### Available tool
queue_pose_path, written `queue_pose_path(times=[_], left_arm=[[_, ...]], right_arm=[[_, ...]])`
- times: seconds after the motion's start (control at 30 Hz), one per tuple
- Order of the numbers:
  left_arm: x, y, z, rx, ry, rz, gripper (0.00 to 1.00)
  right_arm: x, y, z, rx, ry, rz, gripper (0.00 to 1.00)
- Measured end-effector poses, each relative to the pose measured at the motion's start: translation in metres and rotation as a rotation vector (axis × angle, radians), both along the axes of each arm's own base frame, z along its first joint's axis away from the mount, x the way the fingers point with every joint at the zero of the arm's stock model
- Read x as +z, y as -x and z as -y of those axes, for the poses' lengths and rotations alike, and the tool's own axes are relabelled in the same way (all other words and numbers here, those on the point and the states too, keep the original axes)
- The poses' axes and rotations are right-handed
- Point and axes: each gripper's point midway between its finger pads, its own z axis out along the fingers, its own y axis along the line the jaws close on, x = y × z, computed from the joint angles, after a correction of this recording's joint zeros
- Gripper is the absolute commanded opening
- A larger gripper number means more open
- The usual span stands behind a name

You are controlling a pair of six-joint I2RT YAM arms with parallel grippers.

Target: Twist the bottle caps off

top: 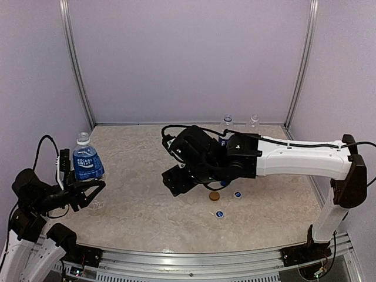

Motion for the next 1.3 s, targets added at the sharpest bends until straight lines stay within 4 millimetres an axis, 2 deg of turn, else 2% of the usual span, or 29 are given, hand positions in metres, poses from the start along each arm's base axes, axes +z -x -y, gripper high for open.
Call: queue_pose_path(times=[0.1,0.17,0.27,0.37,0.43,0.5,0.57,0.73,0.93,1.07,1.2,1.3], left_arm=[[-0.003,0.005,0.006,-0.055,0.002,-0.012,0.41],[-0.005,0.008,0.009,-0.084,0.001,-0.022,0.41],[-0.007,0.011,0.011,-0.108,0.002,-0.027,0.41],[-0.006,0.014,0.012,-0.128,0.007,-0.025,0.40],[-0.006,0.016,0.013,-0.145,0.011,-0.023,0.40],[-0.005,0.018,0.014,-0.157,0.013,-0.022,0.40],[-0.005,0.020,0.015,-0.170,0.013,-0.022,0.40],[-0.005,0.021,0.016,-0.182,0.015,-0.019,0.40],[-0.003,0.024,0.016,-0.196,0.016,-0.010,0.40],[-0.004,0.023,0.016,-0.193,0.019,-0.020,0.40],[-0.008,0.021,0.016,-0.186,0.021,-0.041,0.40],[-0.008,0.021,0.016,-0.190,0.021,-0.036,0.40]], right_arm=[[0.082,0.029,-0.072,0.280,-0.214,0.178,0.83],[0.132,0.055,-0.109,0.463,-0.369,0.277,0.83],[0.198,0.079,-0.143,0.677,-0.568,0.426,0.84],[0.243,0.094,-0.166,0.806,-0.702,0.539,0.84],[0.262,0.098,-0.179,0.845,-0.760,0.586,0.83],[0.272,0.100,-0.191,0.870,-0.801,0.607,0.82],[0.273,0.101,-0.205,0.885,-0.828,0.607,0.81],[0.246,0.100,-0.223,0.904,-0.821,0.527,0.79],[0.237,0.087,-0.223,0.857,-0.838,0.439,0.63],[0.231,0.066,-0.219,0.807,-0.851,0.376,0.62],[0.223,0.066,-0.221,0.823,-0.863,0.323,0.59],[0.218,0.074,-0.222,0.866,-0.871,0.292,0.55]])
